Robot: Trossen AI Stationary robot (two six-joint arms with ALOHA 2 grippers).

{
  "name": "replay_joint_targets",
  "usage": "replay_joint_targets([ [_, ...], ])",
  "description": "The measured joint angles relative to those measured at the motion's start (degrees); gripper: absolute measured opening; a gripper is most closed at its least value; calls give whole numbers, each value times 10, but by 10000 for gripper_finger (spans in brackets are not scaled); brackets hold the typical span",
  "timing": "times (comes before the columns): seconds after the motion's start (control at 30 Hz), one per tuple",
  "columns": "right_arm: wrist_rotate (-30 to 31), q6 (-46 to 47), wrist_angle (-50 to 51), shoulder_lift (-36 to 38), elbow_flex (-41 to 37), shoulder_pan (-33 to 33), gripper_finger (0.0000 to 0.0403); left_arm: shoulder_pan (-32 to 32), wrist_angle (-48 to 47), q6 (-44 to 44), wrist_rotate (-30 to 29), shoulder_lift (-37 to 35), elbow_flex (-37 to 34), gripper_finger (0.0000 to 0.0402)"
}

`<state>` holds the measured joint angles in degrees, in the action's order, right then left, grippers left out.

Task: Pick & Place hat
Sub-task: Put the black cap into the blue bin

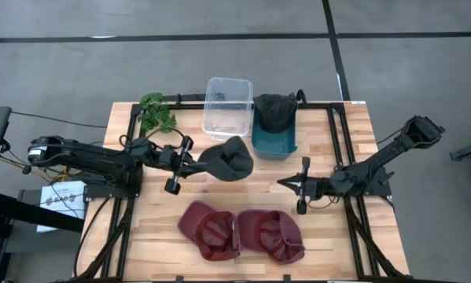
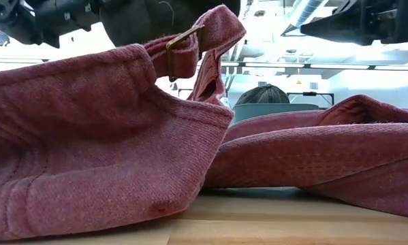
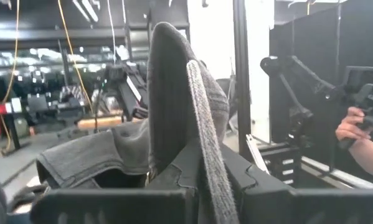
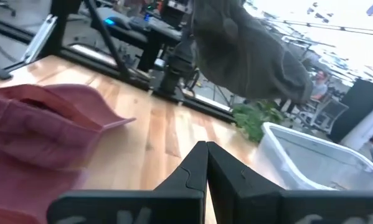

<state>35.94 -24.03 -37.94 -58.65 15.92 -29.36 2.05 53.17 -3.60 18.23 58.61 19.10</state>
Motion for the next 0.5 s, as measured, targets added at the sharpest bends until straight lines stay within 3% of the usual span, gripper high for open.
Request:
replay_joint_targets([
  [0.27, -11, -12, -72, -14, -3, 83, 1, 97, 47, 42, 146, 0, -6, 25],
  [0.37, -89, -37, -107, -36, -1, 133, 15, 100, 48, 52, 170, 9, -6, 25],
  [0.5, -203, -50, -114, -77, 28, 188, 65, 99, 50, 52, 190, 24, -7, 27],
])
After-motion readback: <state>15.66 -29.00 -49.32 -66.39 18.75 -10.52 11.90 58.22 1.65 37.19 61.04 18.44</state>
